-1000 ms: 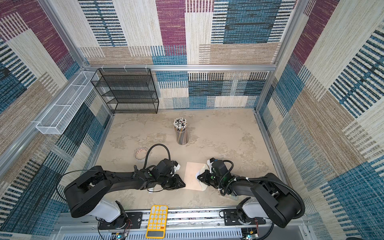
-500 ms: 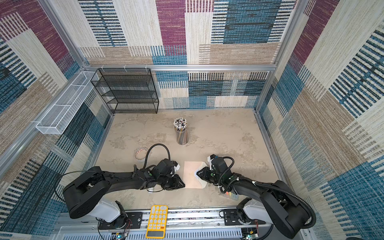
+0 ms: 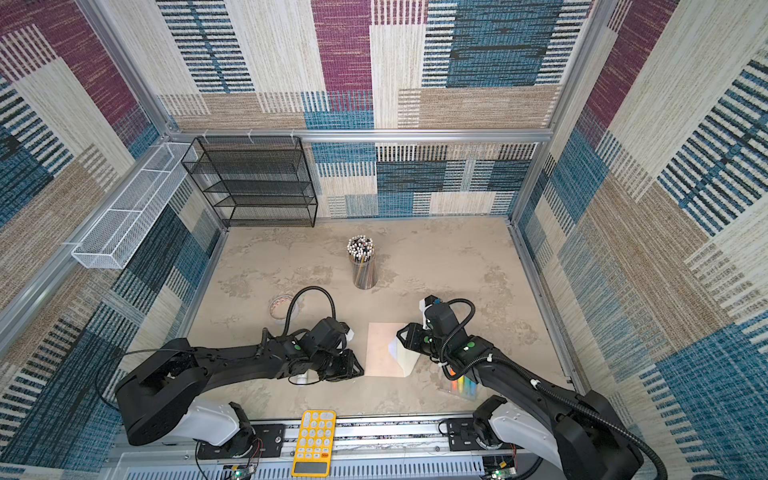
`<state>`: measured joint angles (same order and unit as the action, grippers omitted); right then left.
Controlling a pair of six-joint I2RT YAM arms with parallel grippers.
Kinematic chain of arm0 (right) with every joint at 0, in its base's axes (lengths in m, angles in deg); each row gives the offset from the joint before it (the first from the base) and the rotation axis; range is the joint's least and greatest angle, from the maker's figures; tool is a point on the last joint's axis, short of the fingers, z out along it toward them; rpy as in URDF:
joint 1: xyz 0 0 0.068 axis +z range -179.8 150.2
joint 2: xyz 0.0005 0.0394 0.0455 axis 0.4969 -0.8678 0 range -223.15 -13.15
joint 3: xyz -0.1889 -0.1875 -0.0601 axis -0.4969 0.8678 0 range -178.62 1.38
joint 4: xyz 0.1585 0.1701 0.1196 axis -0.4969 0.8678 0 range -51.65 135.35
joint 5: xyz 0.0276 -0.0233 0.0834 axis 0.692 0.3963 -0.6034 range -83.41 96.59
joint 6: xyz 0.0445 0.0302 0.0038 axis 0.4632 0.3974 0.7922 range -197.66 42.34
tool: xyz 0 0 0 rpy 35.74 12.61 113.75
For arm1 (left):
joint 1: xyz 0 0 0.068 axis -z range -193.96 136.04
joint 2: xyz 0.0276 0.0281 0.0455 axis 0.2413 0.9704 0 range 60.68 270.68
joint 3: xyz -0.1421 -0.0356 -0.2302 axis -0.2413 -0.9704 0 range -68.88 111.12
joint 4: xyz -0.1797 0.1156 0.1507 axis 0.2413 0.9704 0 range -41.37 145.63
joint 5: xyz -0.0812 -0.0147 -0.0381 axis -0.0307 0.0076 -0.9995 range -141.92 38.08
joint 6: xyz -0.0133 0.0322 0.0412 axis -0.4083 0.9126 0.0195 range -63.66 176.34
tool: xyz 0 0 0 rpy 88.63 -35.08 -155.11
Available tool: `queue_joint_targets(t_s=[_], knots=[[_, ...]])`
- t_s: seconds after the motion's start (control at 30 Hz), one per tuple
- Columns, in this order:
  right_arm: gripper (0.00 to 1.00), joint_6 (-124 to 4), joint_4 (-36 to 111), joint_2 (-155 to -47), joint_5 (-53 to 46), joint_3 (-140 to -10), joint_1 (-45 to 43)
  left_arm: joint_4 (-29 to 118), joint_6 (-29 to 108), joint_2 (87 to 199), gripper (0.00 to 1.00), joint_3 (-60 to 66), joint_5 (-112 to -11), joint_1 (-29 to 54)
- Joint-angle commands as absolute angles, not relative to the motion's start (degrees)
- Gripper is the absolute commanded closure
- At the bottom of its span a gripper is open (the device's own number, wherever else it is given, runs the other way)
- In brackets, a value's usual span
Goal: Place the letter into the envelope and seal it
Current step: 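Release the cream flap with the right gripper while the left gripper withdraws, then lower the left gripper onto the white glue stick and grasp it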
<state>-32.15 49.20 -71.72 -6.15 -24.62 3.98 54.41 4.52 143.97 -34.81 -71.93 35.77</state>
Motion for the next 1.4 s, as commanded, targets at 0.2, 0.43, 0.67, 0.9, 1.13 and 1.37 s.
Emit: queue_joint_targets(t_s=[0.2, 0.43, 0.67, 0.9, 1.13, 1.37], knots=[[0.48, -34.55, 58.32, -68.35, -0.1, -27.03, 3.95, 67.37, 9.36, 133.73, 0.6, -30.96, -64.91, 35.78], [0.4, -34.79, 61.56, -67.19, 2.01, -27.02, 3.65, 80.86, 10.35, 117.3, 0.51, -29.02, -54.63, 35.7], [0.36, -34.33, 60.13, -64.45, -0.93, -25.45, 3.6, 103.3, 7.0, 104.65, 0.33, -27.25, -40.58, 35.67], [0.36, -36.03, 53.46, -61.75, -5.31, -23.63, 5.69, 108.89, 3.33, 109.14, 0.39, -27.17, -39.72, 35.58], [0.39, -40.45, 45.0, -60.89, -2.17, -21.52, 14.65, 106.9, 2.71, 117.26, 0.4, -28.4, -39.21, 35.43], [0.42, -41.54, 38.42, -61.14, 2.05, -19.72, 23.54, 96.72, 5.54, 118.83, 0.42, -33.07, -44.88, 31.19]])
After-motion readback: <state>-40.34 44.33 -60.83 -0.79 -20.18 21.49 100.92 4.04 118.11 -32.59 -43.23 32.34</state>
